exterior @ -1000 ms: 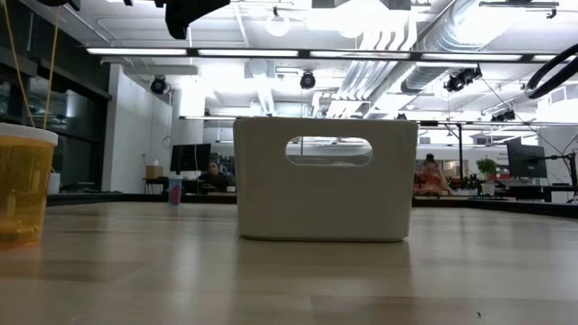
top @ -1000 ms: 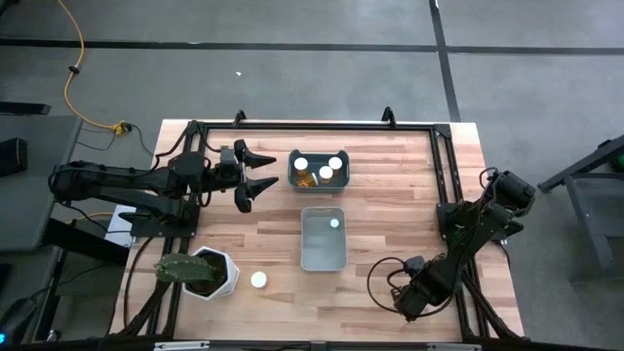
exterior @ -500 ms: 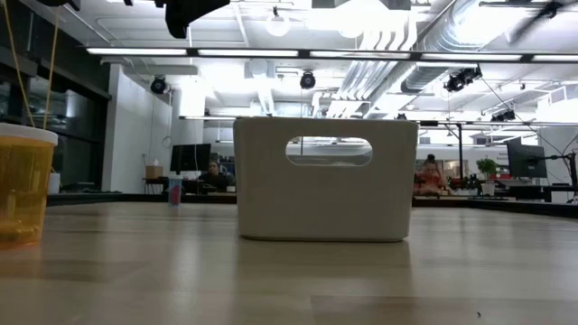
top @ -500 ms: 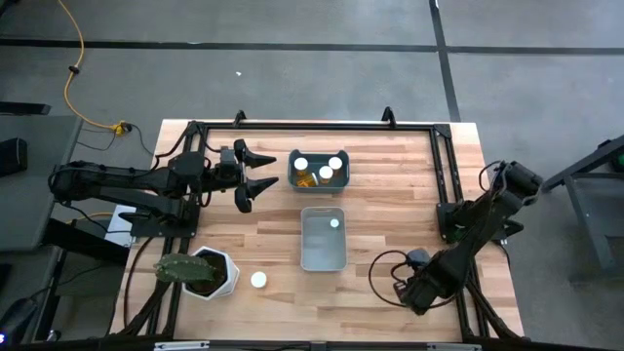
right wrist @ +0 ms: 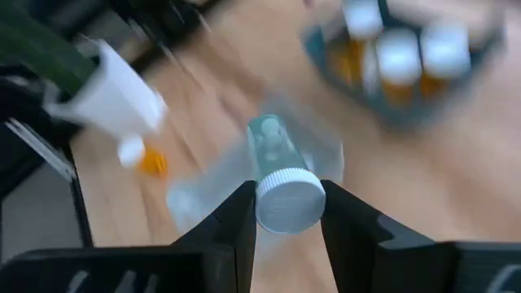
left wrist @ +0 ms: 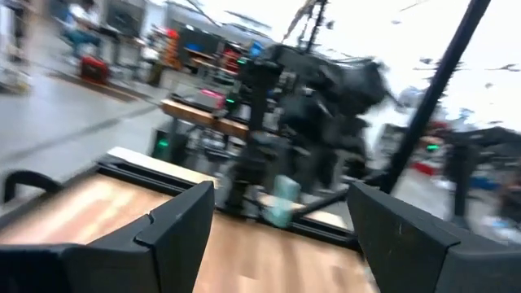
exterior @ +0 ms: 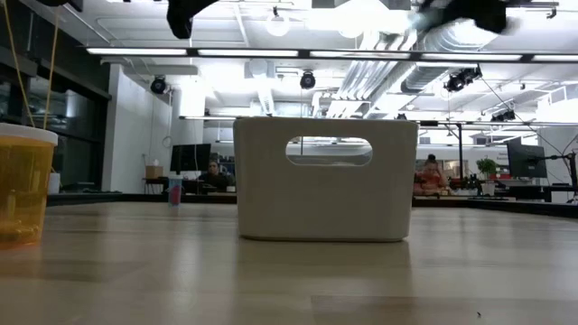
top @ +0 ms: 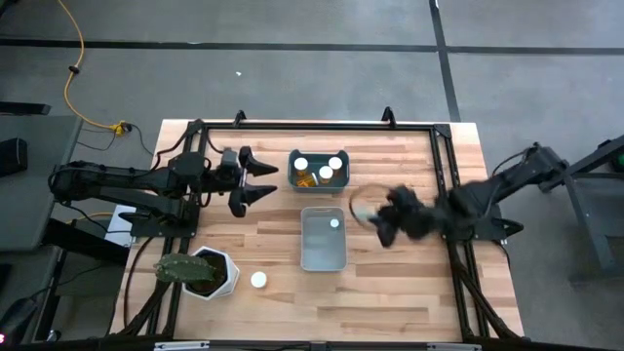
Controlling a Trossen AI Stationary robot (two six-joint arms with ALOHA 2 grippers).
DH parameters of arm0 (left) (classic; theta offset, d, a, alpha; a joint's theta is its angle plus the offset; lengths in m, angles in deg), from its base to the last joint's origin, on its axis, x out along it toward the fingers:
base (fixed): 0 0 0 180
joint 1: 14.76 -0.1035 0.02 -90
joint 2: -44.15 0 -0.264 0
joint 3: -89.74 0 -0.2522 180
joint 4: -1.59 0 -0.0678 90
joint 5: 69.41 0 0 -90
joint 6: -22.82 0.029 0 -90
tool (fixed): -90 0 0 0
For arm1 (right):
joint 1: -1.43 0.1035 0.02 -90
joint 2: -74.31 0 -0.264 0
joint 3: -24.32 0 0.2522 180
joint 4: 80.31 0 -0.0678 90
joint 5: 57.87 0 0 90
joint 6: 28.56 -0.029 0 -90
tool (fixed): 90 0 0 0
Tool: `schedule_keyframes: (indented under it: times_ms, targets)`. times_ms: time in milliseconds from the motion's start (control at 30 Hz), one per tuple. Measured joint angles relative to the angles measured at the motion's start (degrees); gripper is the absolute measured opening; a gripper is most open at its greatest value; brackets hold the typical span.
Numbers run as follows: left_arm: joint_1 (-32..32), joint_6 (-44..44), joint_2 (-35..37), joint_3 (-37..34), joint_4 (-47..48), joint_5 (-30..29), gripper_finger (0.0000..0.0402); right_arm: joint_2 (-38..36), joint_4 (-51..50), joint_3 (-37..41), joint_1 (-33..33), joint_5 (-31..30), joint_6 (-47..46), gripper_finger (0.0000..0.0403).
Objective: Pick and place medicine bottles into bin by pill shape (circle, oval)
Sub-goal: Put the blue tablet bottle into the gray bin
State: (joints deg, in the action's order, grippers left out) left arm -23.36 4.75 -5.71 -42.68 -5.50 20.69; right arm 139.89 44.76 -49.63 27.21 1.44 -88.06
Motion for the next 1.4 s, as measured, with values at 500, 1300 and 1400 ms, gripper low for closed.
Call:
schedule_keyframes:
  times_ms: [500,1300,1400]
  targets:
    - [0.02,-7.30,0.01,0.00,-0.01,0.46,0.0270,3.85,28.48,-0.04,-26.01,30.38,44.57,0.0099]
    - [0.02,-1.69,0.01,0.00,0.03,-5.86,0.0270,45.53,-22.46,-34.26,-22.93,44.21,58.50,0.0099]
    - [0.02,-1.70,0.01,0.00,0.03,-5.60,0.0270,48.16,-22.68,-34.27,-22.35,44.19,52.02,0.0099]
